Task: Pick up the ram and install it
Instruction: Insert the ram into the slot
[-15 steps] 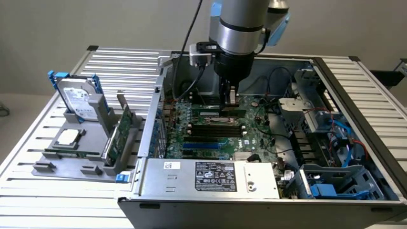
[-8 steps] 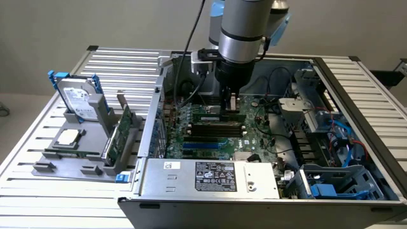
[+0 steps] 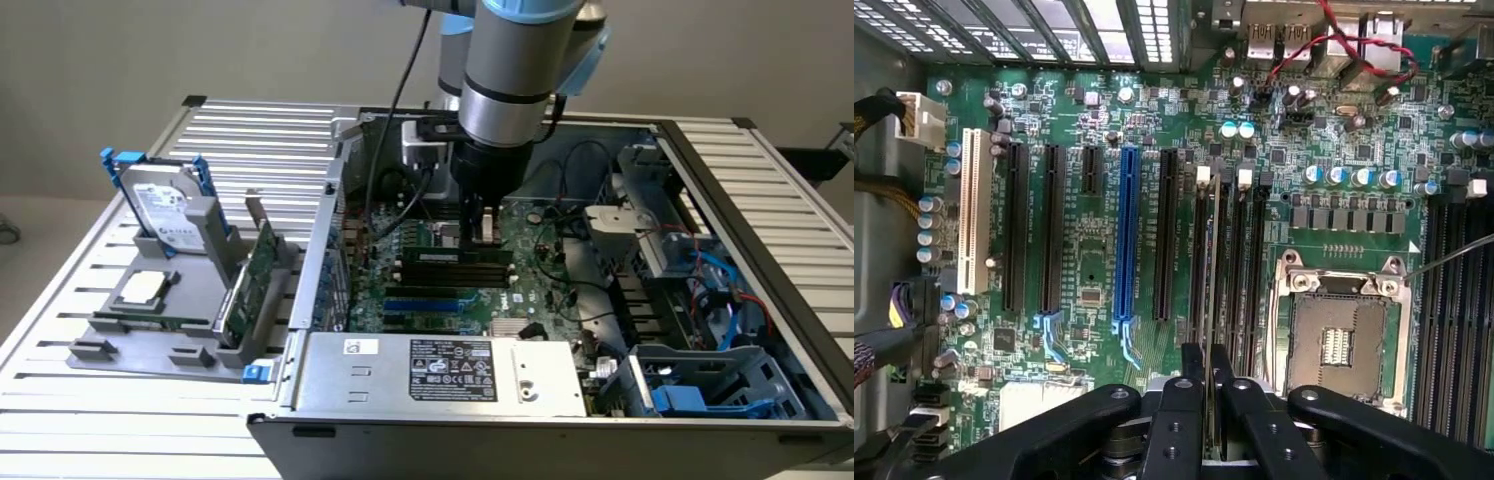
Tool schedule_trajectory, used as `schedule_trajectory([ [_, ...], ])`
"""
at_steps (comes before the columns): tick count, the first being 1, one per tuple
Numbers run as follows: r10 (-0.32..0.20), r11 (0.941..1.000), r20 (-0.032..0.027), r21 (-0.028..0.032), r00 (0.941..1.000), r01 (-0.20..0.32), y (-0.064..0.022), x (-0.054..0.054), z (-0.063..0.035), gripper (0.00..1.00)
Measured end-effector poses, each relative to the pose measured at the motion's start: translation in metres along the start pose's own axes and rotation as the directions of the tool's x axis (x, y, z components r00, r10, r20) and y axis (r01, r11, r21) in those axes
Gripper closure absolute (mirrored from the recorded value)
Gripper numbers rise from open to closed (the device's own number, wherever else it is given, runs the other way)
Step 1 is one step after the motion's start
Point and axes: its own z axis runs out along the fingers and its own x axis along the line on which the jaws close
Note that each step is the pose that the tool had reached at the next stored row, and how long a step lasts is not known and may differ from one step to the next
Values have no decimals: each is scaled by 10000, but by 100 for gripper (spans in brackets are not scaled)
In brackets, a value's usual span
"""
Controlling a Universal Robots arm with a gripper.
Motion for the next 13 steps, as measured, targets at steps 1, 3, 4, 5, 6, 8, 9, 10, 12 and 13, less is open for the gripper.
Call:
schedule_trajectory([
  [1,0,10000,0,-3,10000,0,-6,1,19,86],
  [3,0,10000,1,-7,10000,0,-22,1,54,86],
  [4,-1,10000,0,-12,10000,1,-29,2,70,86],
  [5,-1,10000,0,-14,10000,1,-35,2,84,86],
  [6,-1,10000,0,-15,10000,1,-38,3,93,86],
  [8,1,10000,1,-17,10000,-1,-38,5,104,86],
  [9,0,10000,3,-22,10000,0,-39,5,109,86],
  [10,-1,10000,5,-26,10000,1,-39,5,116,86],
  [12,-2,10000,6,-44,10000,2,-40,4,135,86],
  [13,-2,10000,6,-55,10000,2,-41,5,144,86],
])
